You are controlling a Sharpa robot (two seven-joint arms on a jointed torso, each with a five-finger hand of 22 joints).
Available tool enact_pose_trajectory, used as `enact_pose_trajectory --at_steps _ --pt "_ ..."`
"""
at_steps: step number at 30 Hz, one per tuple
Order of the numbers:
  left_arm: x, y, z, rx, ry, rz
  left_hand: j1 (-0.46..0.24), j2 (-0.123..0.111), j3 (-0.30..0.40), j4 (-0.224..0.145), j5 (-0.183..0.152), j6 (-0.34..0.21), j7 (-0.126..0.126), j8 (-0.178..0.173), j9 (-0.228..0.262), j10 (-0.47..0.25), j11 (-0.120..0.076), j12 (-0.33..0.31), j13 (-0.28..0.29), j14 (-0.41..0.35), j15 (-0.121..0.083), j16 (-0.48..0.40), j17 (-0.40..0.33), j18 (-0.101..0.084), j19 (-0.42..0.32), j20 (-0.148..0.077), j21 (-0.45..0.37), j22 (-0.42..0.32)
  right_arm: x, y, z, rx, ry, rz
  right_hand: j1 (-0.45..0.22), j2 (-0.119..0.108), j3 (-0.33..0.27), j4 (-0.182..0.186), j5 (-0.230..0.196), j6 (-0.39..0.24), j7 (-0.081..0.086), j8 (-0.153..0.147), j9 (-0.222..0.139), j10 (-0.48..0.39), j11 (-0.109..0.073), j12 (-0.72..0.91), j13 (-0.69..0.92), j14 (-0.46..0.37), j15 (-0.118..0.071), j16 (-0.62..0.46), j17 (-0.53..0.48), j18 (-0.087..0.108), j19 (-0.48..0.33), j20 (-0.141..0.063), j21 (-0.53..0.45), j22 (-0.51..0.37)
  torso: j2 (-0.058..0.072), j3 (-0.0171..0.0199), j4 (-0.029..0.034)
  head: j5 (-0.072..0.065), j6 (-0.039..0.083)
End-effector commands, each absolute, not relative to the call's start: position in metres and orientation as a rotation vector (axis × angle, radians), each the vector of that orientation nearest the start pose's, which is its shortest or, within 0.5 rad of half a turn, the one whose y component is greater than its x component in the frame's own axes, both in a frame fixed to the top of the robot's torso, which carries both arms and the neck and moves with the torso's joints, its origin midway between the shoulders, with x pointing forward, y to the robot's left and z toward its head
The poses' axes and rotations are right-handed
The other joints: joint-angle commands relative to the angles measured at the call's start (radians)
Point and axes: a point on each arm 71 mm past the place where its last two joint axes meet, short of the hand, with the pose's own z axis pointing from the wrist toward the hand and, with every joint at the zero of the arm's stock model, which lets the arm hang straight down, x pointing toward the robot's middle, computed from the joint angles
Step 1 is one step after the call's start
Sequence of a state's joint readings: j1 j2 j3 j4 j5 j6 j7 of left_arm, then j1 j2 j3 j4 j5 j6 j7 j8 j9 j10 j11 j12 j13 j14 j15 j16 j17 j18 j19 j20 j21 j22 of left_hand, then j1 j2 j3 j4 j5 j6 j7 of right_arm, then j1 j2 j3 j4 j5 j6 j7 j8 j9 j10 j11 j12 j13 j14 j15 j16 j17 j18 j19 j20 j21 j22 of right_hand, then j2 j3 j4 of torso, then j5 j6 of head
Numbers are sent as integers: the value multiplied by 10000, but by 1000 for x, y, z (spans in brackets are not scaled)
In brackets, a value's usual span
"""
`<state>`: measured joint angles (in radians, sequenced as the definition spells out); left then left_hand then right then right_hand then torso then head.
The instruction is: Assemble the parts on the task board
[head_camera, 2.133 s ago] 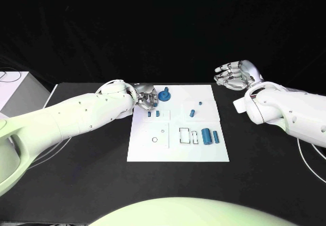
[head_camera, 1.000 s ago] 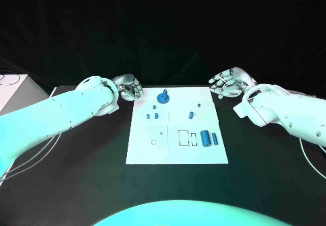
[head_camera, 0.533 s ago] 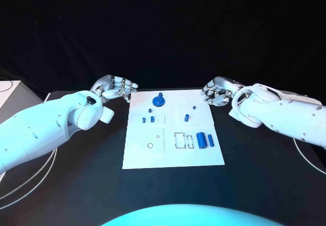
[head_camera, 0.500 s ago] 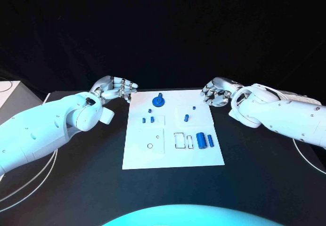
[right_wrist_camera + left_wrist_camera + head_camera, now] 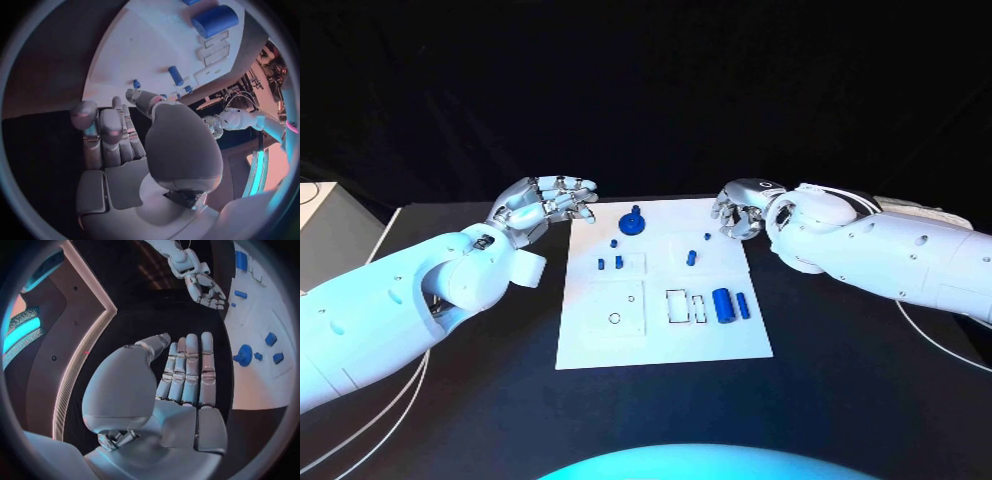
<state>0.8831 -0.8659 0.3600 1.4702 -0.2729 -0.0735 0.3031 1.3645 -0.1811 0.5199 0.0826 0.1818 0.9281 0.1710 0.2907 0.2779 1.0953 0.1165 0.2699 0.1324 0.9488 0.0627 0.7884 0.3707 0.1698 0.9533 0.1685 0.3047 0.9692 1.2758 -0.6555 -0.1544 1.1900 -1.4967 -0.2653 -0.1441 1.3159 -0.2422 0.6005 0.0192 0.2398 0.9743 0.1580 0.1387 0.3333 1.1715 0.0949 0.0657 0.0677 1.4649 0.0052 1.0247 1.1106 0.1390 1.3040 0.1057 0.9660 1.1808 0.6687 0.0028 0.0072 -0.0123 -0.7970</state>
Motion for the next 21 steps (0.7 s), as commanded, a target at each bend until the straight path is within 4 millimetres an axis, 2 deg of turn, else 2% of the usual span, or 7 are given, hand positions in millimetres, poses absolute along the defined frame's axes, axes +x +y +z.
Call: enact_pose_trajectory --at_steps 1,4,12,17,21 --pt "483 236 -187 -9960 13903 -17284 59 -103 24 91 -18 23 10 -54 25 277 -7 -437 -140 214 55 -895 -171 101 -43 72 -454 -394 548 -203 -209 -2660 17423 3299 1 -71 -4 51 -53 -75 25 -35 17 -99 3 -16 10 510 -8 126 73 -200 85 -17 78 55 20 6 16 20 37" --pt "482 234 -187 -9941 13850 -17327 75 -117 9 100 -22 35 11 -69 35 374 -3 -590 -179 287 69 -1199 -181 101 -14 100 -614 -543 549 -197 -211 -2770 17457 3303 7 -66 8 56 -53 -62 39 -28 26 -112 15 -15 11 511 -1 223 133 -218 129 -12 172 121 37 13 -2 34 44" --pt "480 232 -185 -9972 13725 -17285 92 -134 -12 91 -20 18 57 -93 31 400 16 -659 -192 348 73 -1277 -152 104 21 106 -669 -599 543 -180 -221 -3093 17757 3562 25 -50 46 73 -65 2 24 10 68 -58 5 17 29 529 5 570 335 -265 257 0 451 323 63 -6 33 48 -29" --pt "480 234 -185 -10026 13680 -17164 114 -152 -39 74 -21 -23 131 -128 20 398 55 -703 -197 402 85 -1314 -115 107 68 106 -694 -629 540 -176 -224 -3179 17945 3597 41 -58 59 69 -62 96 44 67 107 -124 25 -9 19 466 16 498 231 -241 199 7 340 269 67 -19 30 59 -64" --pt "480 235 -185 -10052 13651 -17099 118 -149 -40 73 -20 -24 135 -129 20 400 58 -706 -196 408 87 -1318 -111 108 74 105 -696 -632 539 -176 -226 -3218 18115 3532 65 -78 65 51 -43 142 63 97 129 -169 41 -20 16 436 27 529 228 -242 193 13 344 284 49 -15 21 68 -99"
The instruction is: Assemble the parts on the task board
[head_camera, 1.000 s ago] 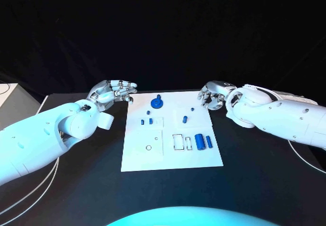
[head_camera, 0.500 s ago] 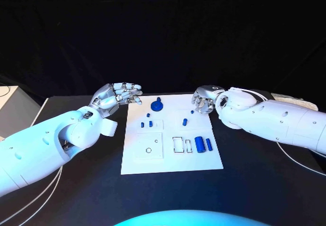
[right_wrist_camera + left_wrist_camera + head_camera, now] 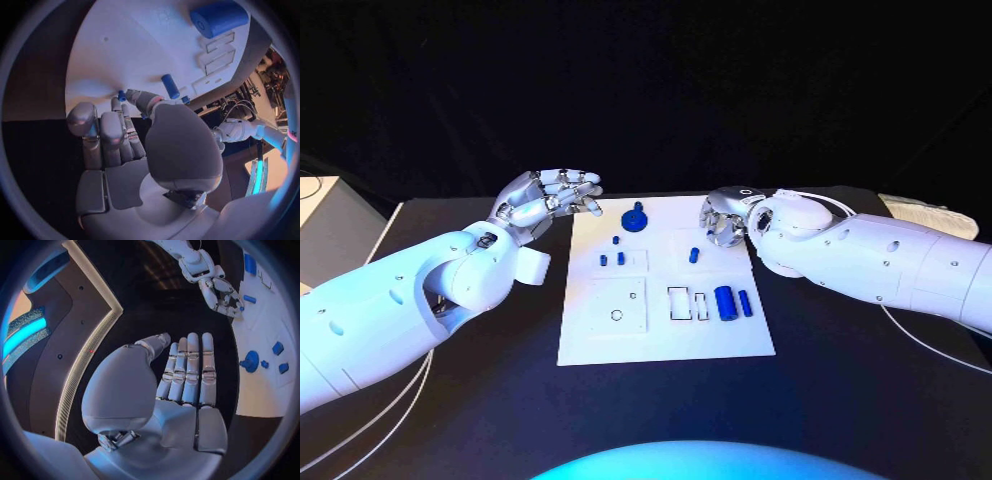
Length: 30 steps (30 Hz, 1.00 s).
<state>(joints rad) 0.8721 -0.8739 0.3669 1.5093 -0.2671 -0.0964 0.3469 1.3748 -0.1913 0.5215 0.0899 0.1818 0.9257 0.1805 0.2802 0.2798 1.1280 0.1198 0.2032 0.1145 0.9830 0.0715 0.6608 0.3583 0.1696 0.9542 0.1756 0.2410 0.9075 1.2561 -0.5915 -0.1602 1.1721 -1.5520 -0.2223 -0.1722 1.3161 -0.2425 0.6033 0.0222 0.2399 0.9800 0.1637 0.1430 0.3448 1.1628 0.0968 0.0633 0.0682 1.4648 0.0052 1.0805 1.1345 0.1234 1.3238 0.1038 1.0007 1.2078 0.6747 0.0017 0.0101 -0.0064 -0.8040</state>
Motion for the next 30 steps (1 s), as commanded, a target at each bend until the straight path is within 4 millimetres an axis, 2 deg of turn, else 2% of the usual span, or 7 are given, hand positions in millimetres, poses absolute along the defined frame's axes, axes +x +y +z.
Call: enact_pose_trajectory --at_steps 1,9,19,21,30 --pt "480 236 -185 -10059 13646 -17083 21 -42 -57 -4 -19 2 42 -24 1 77 27 -41 -16 73 0 -45 18 110 72 34 -61 -18 538 -176 -227 -3224 18143 3510 66 -79 38 18 -36 91 10 58 18 -100 27 0 9 431 30 -18 -9 -86 -9 34 -8 13 -9 -5 -9 10 -27" --pt "481 237 -186 -10094 13646 -17027 28 -36 -58 -6 -18 5 45 -24 1 82 28 -44 -15 81 1 -50 24 110 80 34 -64 -22 537 -176 -229 -3267 18210 3407 118 -24 94 6 67 141 18 92 50 -96 32 30 22 417 42 157 85 -115 49 45 153 137 -17 7 7 16 -33" --pt "481 238 -186 -10095 13652 -16919 69 -12 -56 -27 -14 17 51 -23 3 94 30 -56 -12 99 2 -73 44 111 106 31 -73 -33 536 -176 -236 -3742 18230 2416 243 98 227 -69 189 295 -34 196 127 67 -19 82 56 385 5 315 114 -136 106 24 339 296 0 11 -10 -1 -36" --pt "481 238 -186 -10091 13653 -16898 75 -9 -56 -30 -14 19 51 -22 4 97 30 -57 -12 102 2 -75 47 111 110 30 -73 -34 536 -177 -238 -3781 18242 2276 303 152 345 -122 -119 399 -66 263 175 134 -42 80 66 357 -20 374 98 -146 117 3 412 371 1 8 -10 -11 -47" --pt "481 239 -186 -10075 13650 -16826 75 -9 -56 -30 -14 19 51 -22 4 97 30 -57 -12 102 2 -75 47 111 110 30 -73 -34 533 -175 -243 -3796 18193 2321 322 310 496 -180 -301 714 -173 472 308 473 -153 167 144 319 -93 500 77 -175 154 -56 612 558 -14 4 9 -27 -90"
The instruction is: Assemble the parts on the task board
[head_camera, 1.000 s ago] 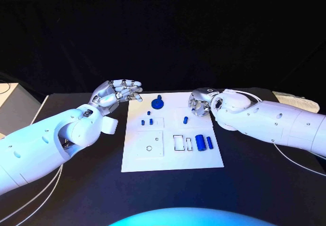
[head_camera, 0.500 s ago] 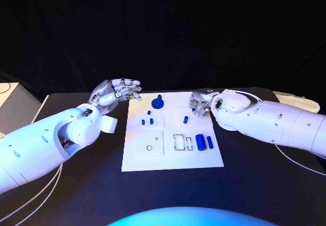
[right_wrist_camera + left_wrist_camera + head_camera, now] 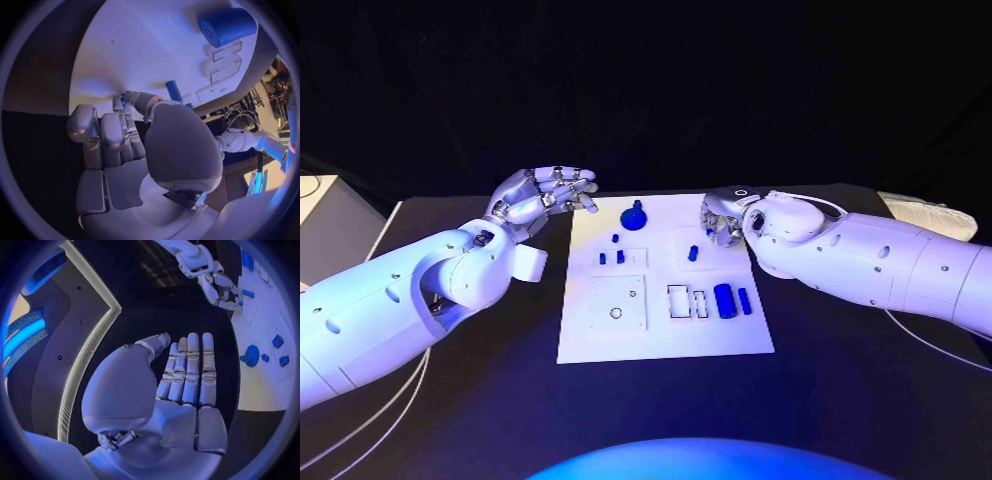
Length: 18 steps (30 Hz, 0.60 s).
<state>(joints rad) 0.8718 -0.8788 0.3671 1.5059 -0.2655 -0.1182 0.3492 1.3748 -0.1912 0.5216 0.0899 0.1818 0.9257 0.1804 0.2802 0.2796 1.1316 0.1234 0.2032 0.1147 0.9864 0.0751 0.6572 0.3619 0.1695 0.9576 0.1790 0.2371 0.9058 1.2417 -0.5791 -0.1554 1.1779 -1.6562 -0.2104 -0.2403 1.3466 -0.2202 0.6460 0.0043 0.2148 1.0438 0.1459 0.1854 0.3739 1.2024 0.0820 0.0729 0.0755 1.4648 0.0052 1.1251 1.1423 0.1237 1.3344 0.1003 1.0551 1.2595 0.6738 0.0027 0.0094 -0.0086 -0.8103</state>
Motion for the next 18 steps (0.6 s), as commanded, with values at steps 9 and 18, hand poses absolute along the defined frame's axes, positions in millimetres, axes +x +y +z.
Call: enact_pose_trajectory --at_steps 9,18 --pt "481 240 -186 -10059 13654 -16779 85 -3 -59 -34 -16 23 55 -22 6 66 -5 -62 -12 75 -34 -47 20 112 86 -5 -36 -19 529 -172 -246 -3628 18068 2530 -67 191 78 20 -243 296 -96 205 126 261 -86 65 93 319 -151 181 11 -219 123 -61 283 215 -13 -8 4 -18 -55" --pt "481 240 -186 -10042 13682 -16772 107 -3 -63 -50 -15 24 56 -24 6 67 -4 -71 -12 79 -34 -61 29 112 95 -7 -41 -23 528 -174 -245 -3264 17484 2740 -10 485 127 -59 -289 563 -222 465 321 697 -236 132 148 360 -268 437 127 -295 305 -162 687 506 -15 -2 -4 -32 -57"
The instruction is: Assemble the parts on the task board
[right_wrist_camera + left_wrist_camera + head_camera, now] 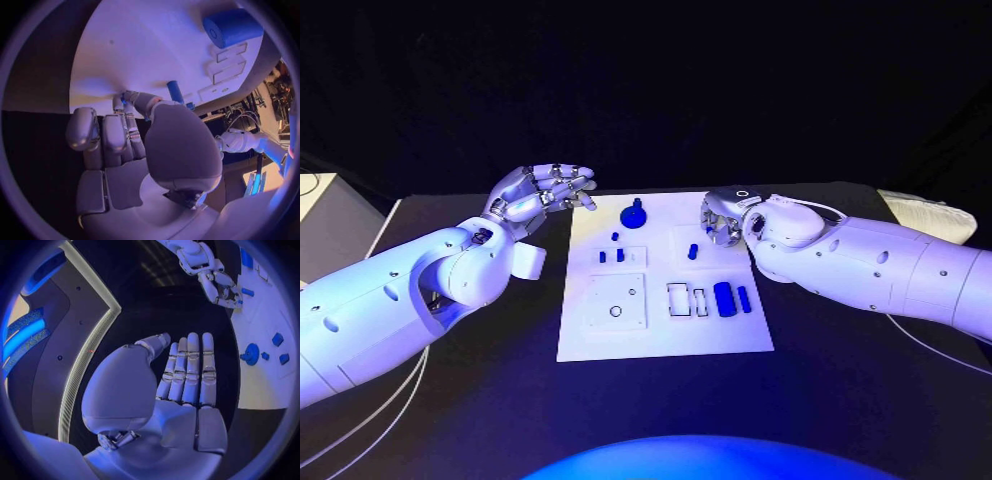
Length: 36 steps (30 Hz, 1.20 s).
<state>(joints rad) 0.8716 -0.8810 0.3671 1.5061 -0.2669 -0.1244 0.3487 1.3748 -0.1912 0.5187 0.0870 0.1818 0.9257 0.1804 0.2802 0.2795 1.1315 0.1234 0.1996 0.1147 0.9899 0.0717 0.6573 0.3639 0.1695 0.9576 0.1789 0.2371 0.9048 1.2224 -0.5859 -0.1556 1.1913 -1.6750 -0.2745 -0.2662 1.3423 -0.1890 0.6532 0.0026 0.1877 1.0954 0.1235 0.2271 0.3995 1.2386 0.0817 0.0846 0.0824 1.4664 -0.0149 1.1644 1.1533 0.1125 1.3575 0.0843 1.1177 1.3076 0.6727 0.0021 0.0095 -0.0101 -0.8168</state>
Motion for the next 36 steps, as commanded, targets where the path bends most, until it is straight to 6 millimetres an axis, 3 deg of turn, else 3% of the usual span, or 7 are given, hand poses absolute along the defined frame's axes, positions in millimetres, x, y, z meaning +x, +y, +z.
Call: enact_pose_trajectory --at_steps 1,3,5,8,36 --pt "481 240 -186 -10041 13684 -16771 107 -3 -34 -21 -15 24 56 -24 7 67 -4 -35 -12 45 0 -62 9 112 96 -7 -41 -13 528 -174 -244 -3210 17392 2764 39 188 65 -48 -21 48 -1 55 72 347 -237 13 79 344 -70 49 15 -186 81 -7 77 37 -3 5 -5 -16 8" --pt "481 240 -186 -10040 13686 -16770 107 -3 -34 -21 -15 24 56 -24 7 67 -4 -35 -12 45 0 -62 9 112 96 -7 -41 -13 528 -175 -244 -3124 17247 2800 48 241 104 -74 -139 37 -7 78 104 385 -239 -7 77 346 -83 71 8 -194 96 -22 113 71 1 7 0 -15 11" --pt "481 240 -187 -10043 13687 -16765 117 -4 -36 -29 -15 22 57 -27 7 65 -3 -41 -13 45 1 -70 13 111 99 -8 -44 -15 528 -175 -242 -3018 17077 2830 48 328 237 -138 -618 -15 -5 120 174 427 -246 -79 63 340 -85 131 -3 -205 108 -39 160 131 -2 10 4 -20 19" --pt "481 240 -187 -10051 13692 -16760 117 -4 -36 -29 -15 22 57 -27 7 65 -3 -41 -13 45 1 -70 13 111 99 -8 -44 -15 529 -176 -241 -2891 16891 2848 38 343 278 -163 -729 -25 -5 139 202 450 -248 -99 60 338 -86 149 -13 -215 126 -40 206 170 -8 10 7 -33 31" --pt "481 244 -189 -10131 13694 -16594 150 -11 -52 -56 -10 -1 75 -48 -1 41 15 -80 -18 32 13 -125 33 104 104 -9 -64 -25 527 -184 -230 -2416 16160 3182 31 336 323 -212 -838 -17 -18 177 244 498 -261 -115 61 360 -93 266 65 -249 201 -44 374 283 -5 5 -5 -19 41"
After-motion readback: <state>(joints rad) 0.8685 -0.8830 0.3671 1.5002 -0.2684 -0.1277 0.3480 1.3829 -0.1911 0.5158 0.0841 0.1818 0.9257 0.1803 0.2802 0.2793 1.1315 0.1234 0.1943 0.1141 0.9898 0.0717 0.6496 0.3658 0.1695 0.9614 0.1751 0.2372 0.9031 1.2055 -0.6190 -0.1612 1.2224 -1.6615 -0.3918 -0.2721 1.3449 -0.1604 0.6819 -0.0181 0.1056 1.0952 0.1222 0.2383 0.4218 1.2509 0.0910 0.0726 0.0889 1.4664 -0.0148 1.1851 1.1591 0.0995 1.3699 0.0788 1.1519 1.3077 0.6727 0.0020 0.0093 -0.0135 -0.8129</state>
